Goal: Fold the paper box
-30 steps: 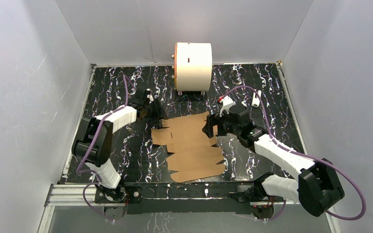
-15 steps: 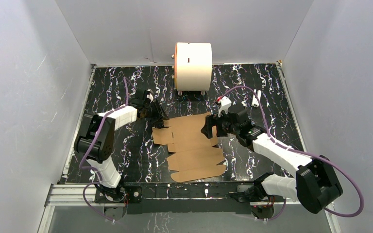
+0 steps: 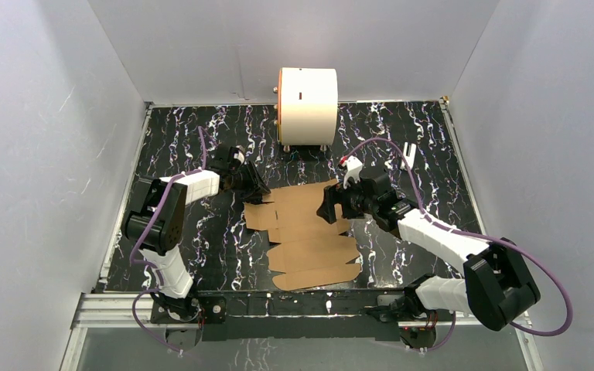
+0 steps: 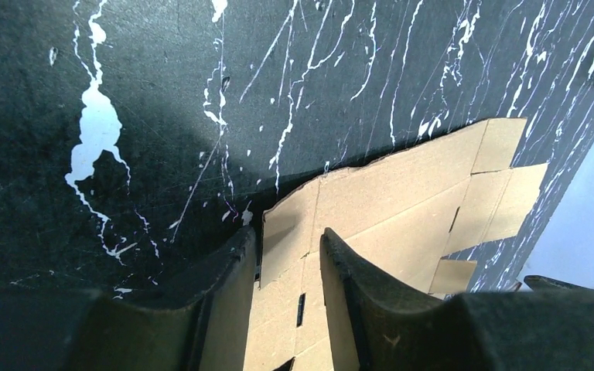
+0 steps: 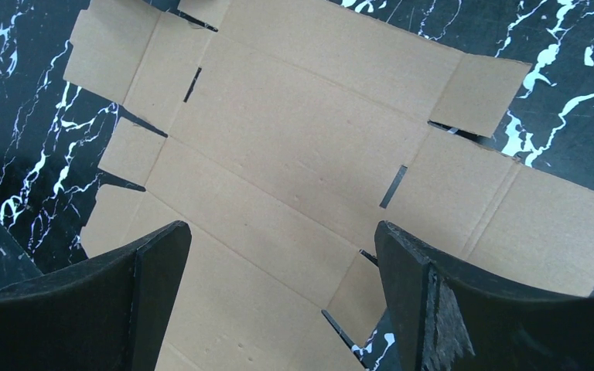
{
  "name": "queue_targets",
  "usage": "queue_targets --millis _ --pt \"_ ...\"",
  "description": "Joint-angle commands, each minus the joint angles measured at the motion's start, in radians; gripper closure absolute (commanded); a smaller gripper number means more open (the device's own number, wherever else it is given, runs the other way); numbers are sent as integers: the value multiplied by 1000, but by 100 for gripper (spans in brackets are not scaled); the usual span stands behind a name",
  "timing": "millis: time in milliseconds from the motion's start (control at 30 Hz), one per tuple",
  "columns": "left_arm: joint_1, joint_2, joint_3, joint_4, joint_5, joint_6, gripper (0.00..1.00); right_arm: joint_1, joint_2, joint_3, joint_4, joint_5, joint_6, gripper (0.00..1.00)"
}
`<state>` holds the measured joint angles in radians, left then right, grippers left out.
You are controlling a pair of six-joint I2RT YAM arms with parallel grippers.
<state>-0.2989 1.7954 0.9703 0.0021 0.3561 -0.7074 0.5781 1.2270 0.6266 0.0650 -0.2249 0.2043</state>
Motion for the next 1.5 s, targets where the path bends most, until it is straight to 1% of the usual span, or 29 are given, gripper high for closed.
queue_targets --millis 0,100,233,367,433,533,567,600,667,733,833,1167,1300,1467 --pt "5 16 -32 -8 28 -10 65 4 -4 45 60 -34 -18 2" --pt "4 7 -36 28 45 -11 68 4 -3 44 64 -35 -19 1" --pt "5 -10 -27 32 48 14 82 5 2 52 74 -35 -24 1" --pt "5 -27 -17 46 51 53 88 5 8 86 80 -19 -30 1" --pt "4 -37 -14 55 51 76 92 4 10 99 116 -26 -42 2" --pt "-5 -57 -6 72 38 111 94 5 17 97 213 -10 -53 1" --pt "-9 -63 -4 80 29 126 95 4 20 103 236 -17 -88 2" --pt "-14 -69 0 85 21 146 95 4 28 120 245 -49 -172 1" --pt "-25 -83 7 94 -1 171 96 4 46 183 199 -66 -254 2" --pt "-37 -95 11 105 -16 203 97 3 92 274 83 -73 -324 1" --pt "-53 -112 13 130 -38 242 98 -1 148 371 -12 -113 -418 2" --pt "-109 -154 24 151 -107 328 99 -51 352 535 -138 -280 -595 3" --pt "-128 -194 3 173 -136 359 100 -66 421 573 -155 -302 -663 4" --pt "-157 -254 -41 200 -167 404 100 -91 502 666 -252 -371 -732 8"
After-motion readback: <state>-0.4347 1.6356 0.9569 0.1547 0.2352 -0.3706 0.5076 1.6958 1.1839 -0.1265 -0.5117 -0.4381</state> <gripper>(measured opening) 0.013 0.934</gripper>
